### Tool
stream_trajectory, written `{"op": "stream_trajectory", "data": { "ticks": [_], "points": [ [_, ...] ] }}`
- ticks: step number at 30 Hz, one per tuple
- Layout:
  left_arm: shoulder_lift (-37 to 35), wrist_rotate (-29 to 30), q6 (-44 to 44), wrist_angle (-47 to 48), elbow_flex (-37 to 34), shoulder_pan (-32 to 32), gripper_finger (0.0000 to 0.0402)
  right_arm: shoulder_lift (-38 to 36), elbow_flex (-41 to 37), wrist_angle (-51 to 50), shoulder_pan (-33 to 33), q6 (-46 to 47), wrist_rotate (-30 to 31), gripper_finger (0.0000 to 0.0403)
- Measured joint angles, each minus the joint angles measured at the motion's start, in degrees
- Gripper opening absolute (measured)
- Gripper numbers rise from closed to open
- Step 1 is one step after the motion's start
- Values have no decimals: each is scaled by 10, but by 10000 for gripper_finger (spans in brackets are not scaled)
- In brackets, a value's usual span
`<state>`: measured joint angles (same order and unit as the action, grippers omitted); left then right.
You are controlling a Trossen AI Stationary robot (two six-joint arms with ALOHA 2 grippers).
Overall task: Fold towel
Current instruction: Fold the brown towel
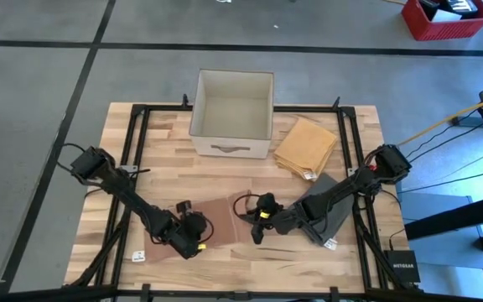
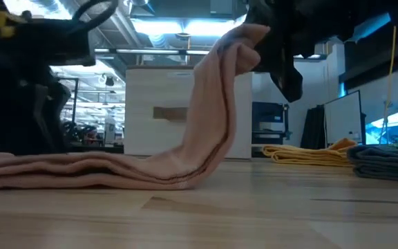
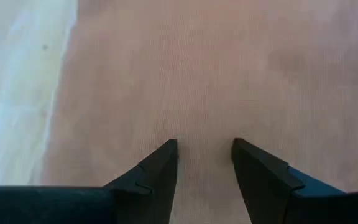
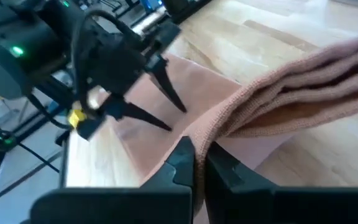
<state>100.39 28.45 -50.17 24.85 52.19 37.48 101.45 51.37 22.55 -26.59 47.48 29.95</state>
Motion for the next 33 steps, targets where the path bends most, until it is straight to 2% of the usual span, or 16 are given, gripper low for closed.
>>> {"op": "stream_trajectory", "data": {
  "ticks": [5,11,13,16,22,27,30,33],
  "points": [
    [27,10,45,-86,-10,-18,146,1,3,32,11,0,-10,13],
    [42,-2,122,-184,-11,-53,146,44,58,41,31,-26,-56,13],
    [42,-5,134,-198,-11,-61,146,65,80,40,35,-35,-67,13],
    [41,-9,141,-166,10,-64,146,77,98,38,39,-45,-82,13],
    [-21,-16,63,-25,76,-28,146,75,102,37,42,-58,-87,14],
    [-52,-18,-82,96,80,30,146,74,102,14,42,-56,-94,14],
    [-47,-18,-135,113,53,65,146,74,102,26,42,-51,-99,14],
    [-33,-16,-151,71,14,93,146,75,103,45,42,-41,-103,14]
  ]
}}
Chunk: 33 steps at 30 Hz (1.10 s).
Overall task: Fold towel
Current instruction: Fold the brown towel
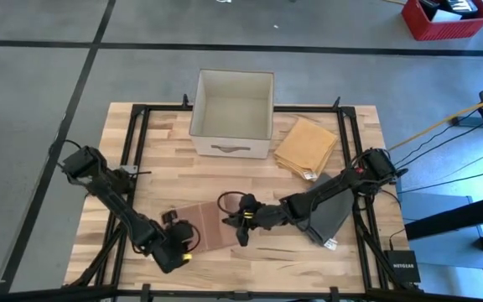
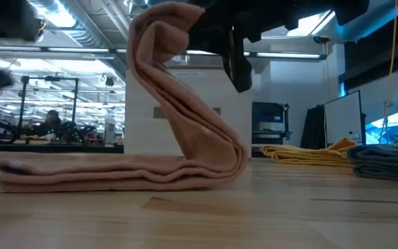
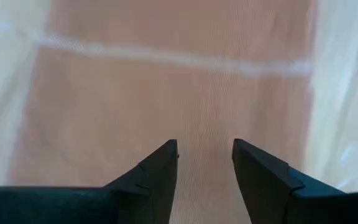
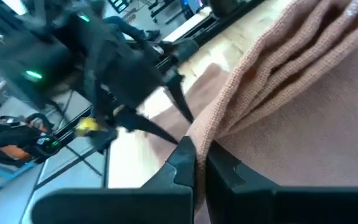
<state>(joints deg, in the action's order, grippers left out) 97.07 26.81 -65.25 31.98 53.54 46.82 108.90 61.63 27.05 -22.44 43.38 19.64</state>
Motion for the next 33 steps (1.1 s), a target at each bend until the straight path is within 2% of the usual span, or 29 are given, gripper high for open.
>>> {"op": "stream_trajectory", "data": {
  "ticks": [4,8,11,14,23,28,33],
  "points": [
    [23,11,0,-72,-42,12,146,0,0,1,8,14,-18,14],
    [40,28,10,-103,-50,-2,146,1,3,0,18,27,-32,14],
    [42,41,36,-126,-51,-10,146,13,25,0,22,28,-35,14],
    [44,43,68,-152,-51,-16,146,42,62,0,27,29,-63,14],
    [44,44,79,-157,-52,-15,146,129,173,-28,38,29,-107,14],
    [39,36,83,-144,-45,-15,146,149,181,-39,42,30,-102,14],
    [8,-9,88,-91,-16,-15,146,154,182,-52,42,39,-98,14]
  ]
}}
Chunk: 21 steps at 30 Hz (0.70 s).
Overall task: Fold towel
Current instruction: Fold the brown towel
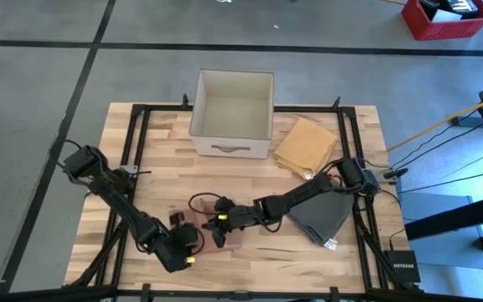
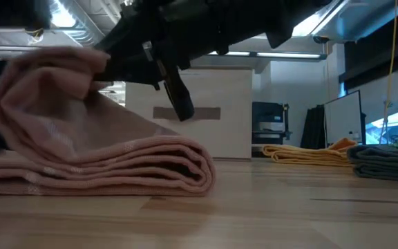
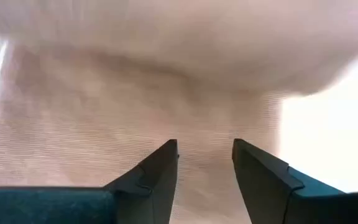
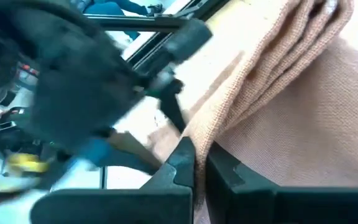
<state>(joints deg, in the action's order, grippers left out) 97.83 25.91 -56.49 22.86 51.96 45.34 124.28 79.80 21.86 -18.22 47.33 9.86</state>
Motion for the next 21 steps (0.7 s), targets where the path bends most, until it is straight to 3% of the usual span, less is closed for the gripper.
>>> {"op": "stream_trajectory", "data": {
  "ticks": [4,8,12,21],
  "points": [
    [-37,-25,-16,25,16,6,146,4,0,7,0,3,-5,14],
    [-61,-37,-89,57,17,34,146,4,0,10,-1,5,-7,14],
    [-51,-18,-137,97,5,69,146,5,2,28,-1,15,-2,14],
    [-4,10,-174,59,-45,81,146,23,3,66,-1,50,3,14]
  ]
}}
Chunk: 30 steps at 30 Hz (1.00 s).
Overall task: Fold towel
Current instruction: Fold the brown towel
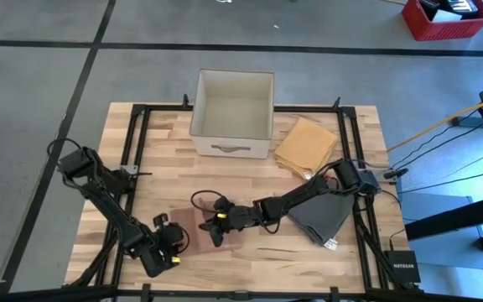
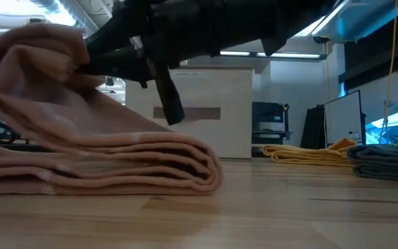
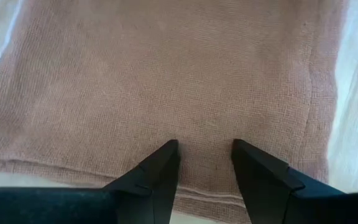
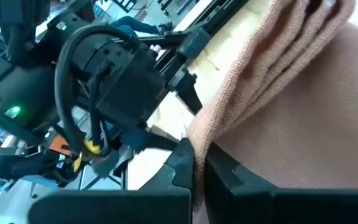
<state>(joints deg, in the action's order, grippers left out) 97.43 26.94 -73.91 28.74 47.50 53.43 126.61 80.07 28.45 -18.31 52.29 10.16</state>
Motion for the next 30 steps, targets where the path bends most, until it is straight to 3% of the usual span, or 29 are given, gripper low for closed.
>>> {"op": "stream_trajectory", "data": {
  "ticks": [8,14,30],
  "points": [
    [3,0,34,-14,2,-10,146,1,0,5,0,3,39,14],
    [4,-1,34,-14,2,-10,146,31,4,55,-5,28,18,14],
    [4,-2,40,-13,1,-10,146,39,13,46,-4,14,27,26]
  ]
}}
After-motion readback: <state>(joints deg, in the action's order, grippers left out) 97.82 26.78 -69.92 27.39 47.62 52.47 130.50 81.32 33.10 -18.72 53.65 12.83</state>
